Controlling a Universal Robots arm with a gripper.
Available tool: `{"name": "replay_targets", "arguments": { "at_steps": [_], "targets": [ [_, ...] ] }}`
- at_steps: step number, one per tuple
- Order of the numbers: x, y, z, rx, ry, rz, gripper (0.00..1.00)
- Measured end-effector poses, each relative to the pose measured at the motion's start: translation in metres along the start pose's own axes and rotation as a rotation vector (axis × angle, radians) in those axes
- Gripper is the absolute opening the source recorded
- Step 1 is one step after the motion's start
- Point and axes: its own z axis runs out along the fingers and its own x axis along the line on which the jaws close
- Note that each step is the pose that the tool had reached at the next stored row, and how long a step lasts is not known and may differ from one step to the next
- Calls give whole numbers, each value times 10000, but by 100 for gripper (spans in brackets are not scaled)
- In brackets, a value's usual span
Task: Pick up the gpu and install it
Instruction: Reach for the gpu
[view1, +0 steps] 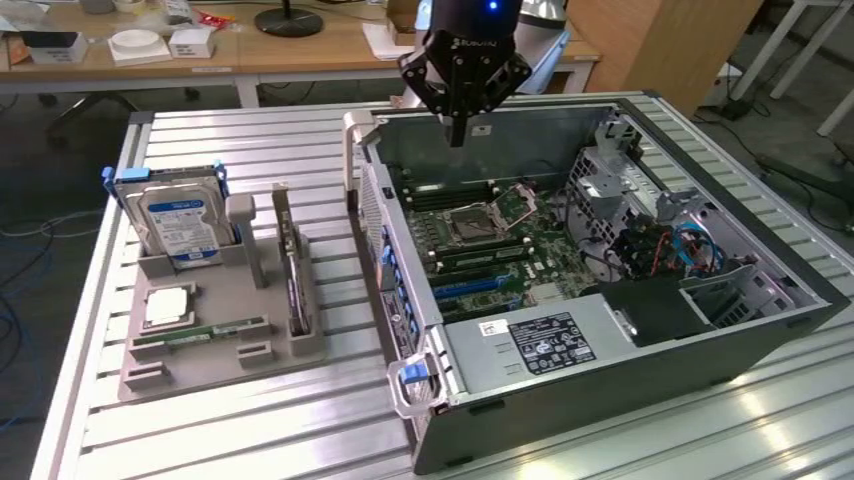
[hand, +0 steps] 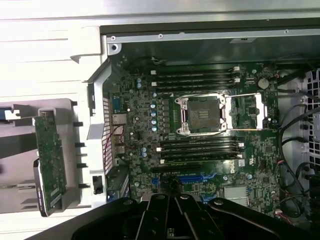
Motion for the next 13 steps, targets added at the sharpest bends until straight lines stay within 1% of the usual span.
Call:
{"name": "replay_targets", "arguments": {
  "at_steps": [13],
  "targets": [
    [120,-10,-3,0,1,0,10]
  ]
}}
